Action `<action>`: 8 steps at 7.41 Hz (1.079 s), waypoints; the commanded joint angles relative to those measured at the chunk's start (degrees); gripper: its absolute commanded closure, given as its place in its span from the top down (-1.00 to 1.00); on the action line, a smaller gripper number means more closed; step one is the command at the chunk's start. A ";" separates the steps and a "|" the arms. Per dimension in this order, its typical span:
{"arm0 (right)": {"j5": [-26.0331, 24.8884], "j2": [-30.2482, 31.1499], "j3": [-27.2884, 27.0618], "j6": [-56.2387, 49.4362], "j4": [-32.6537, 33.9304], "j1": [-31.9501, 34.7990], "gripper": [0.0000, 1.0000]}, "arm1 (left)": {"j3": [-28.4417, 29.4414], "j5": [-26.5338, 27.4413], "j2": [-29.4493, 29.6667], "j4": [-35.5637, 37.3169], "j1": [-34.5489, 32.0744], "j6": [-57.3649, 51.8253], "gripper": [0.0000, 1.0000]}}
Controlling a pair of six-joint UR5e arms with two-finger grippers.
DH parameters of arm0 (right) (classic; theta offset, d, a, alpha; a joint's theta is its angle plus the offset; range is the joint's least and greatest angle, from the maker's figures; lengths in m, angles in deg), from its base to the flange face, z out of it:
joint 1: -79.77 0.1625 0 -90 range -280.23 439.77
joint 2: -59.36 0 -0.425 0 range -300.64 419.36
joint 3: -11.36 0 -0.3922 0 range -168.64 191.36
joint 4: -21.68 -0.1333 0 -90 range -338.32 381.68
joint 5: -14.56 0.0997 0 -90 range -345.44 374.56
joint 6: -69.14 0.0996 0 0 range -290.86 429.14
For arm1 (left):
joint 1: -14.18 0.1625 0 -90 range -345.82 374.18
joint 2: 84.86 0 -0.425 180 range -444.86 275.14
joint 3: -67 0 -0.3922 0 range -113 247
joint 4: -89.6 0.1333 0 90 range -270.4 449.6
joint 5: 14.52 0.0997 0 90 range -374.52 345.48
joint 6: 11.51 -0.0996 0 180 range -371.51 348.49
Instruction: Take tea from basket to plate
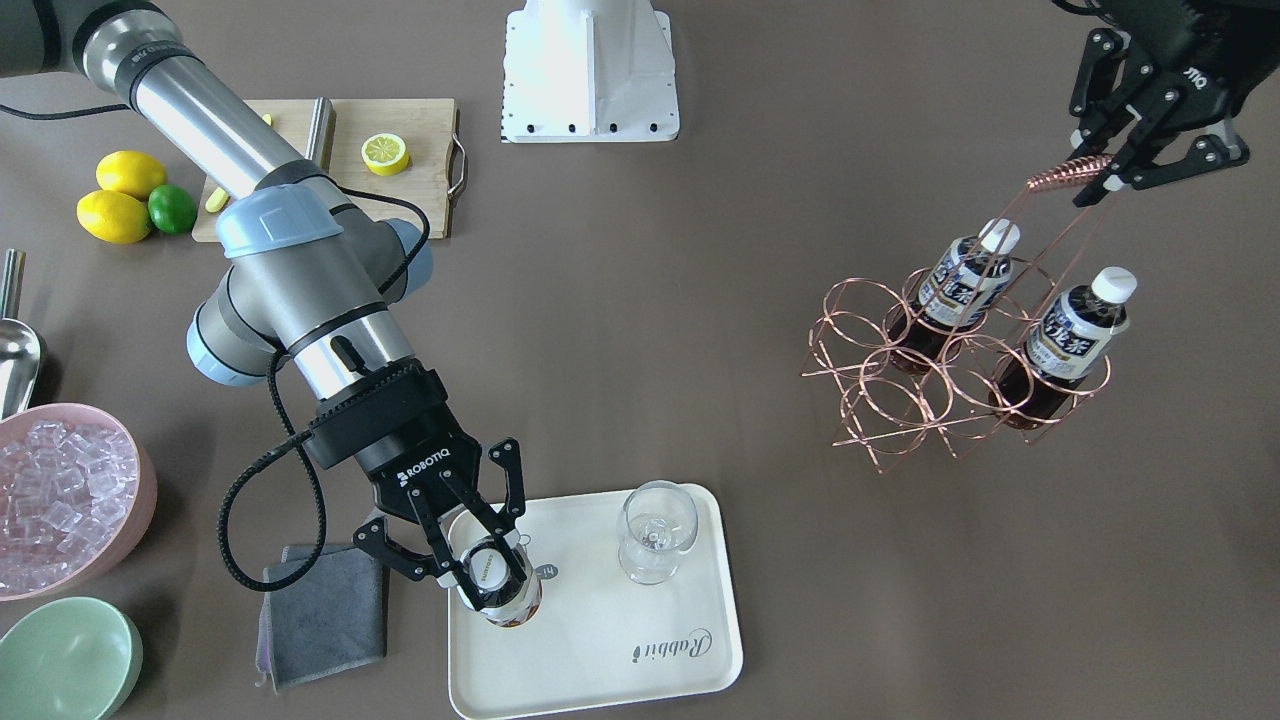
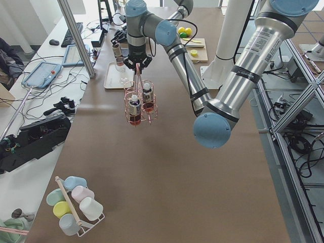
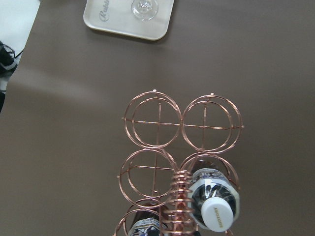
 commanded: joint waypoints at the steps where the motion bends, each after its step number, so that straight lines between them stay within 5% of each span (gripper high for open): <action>1: -2.31 -1.38 5.27 0.22 -4.76 -1.79 -1.00 | 0.85 0.58 -5.15 0.07 -6.57 -1.18 -1.00; 7: -2.58 -1.73 5.45 0.48 -4.76 -2.50 -1.00 | 15.24 2.78 -7.00 -0.98 -12.57 -25.03 -1.00; 8: -2.58 -1.73 5.63 0.39 -4.68 -2.50 -0.43 | 17.27 2.77 -7.26 -2.98 -13.01 -29.18 -1.00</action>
